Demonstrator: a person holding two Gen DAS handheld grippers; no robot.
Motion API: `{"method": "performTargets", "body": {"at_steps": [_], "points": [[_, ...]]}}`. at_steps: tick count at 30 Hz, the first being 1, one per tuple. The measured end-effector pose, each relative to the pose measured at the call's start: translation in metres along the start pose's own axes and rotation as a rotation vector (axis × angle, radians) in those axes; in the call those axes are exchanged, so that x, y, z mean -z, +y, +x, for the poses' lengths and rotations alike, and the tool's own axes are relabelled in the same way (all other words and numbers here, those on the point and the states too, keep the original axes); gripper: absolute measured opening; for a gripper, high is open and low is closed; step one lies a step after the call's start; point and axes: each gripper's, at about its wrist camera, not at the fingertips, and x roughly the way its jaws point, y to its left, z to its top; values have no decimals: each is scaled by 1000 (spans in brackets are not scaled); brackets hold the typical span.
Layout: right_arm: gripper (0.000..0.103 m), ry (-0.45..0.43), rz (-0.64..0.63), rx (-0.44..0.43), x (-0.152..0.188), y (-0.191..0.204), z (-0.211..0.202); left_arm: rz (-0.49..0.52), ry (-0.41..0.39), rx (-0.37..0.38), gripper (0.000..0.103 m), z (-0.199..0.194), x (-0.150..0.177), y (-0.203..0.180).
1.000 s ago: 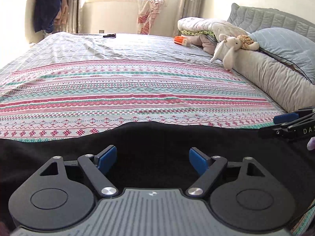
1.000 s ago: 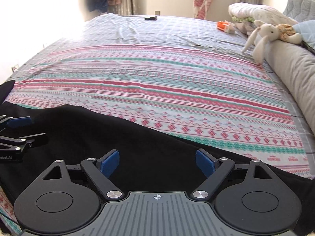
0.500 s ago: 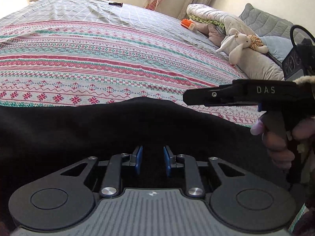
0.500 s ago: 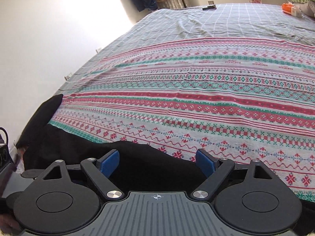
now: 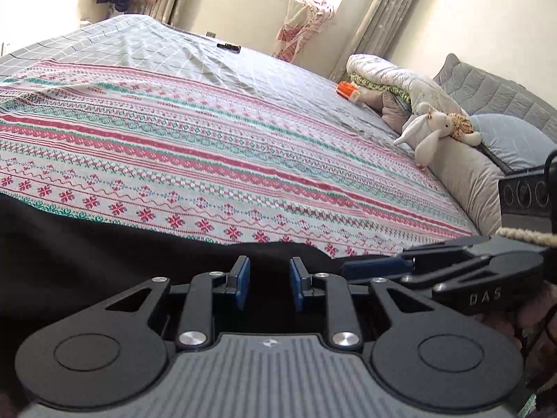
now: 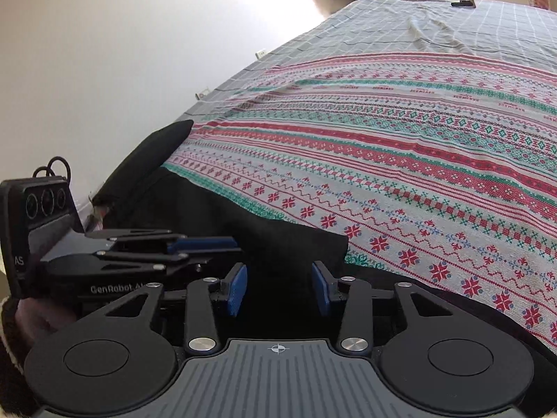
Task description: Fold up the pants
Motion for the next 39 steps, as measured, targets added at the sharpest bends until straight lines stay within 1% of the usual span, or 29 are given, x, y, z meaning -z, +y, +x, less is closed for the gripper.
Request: {"method": "performTargets", "body": {"at_steps": [1,3,6,7,9,10,11,12,15,18,20,23,24,25,26,27,28,29,30,32,34,39], "points": [[40,12,-10,6,2,3,1,-11,-19,6,36,-1,-1,2],[38,46,-22,12,7,7,5,-12,-31,-2,36,3,-2,1],[38,81,-31,31,14,11,14,12,-4,-51,36,16,0,-3],[38,92,-30,37,16,12,17,19,17,-67,36,23,1,-4],[38,110,-35,47,19,14,19,19,99,-123,35,36,4,-5],[38,104,-40,48,20,15,16,11,143,-151,34,42,6,-5],[39,88,-37,46,18,15,13,14,129,-158,35,40,9,-4],[41,65,-29,46,14,14,8,17,144,-159,35,40,8,-5],[41,-4,45,56,-4,0,-2,5,146,-149,35,37,10,-2],[42,-46,144,91,-25,-23,1,8,149,-143,35,35,10,-2],[43,-25,212,116,-36,-36,12,11,151,-140,35,33,11,-1],[42,50,317,136,-43,-54,39,19,158,-138,35,38,7,-4],[41,74,346,141,-42,-57,48,22,159,-137,35,38,7,-3],[37,59,353,136,-40,-56,50,24,160,-136,35,38,7,-3],[19,60,354,115,-38,-54,49,26,161,-135,35,38,7,-3],[16,59,346,100,-36,-50,49,27,162,-133,35,37,7,-2],[14,50,315,109,-34,-43,46,25,163,-132,35,37,7,-1],[8,39,257,128,-31,-33,43,21,164,-130,35,37,7,0],[6,23,195,143,-28,-22,37,16,165,-128,35,36,6,1],[5,-23,95,158,-18,-2,25,0,169,-122,35,35,5,4],[5,-57,2,161,-8,17,15,-41,176,-108,35,32,5,10],[3,-24,-89,189,14,37,16,-167,186,-34,34,23,5,27]]}}
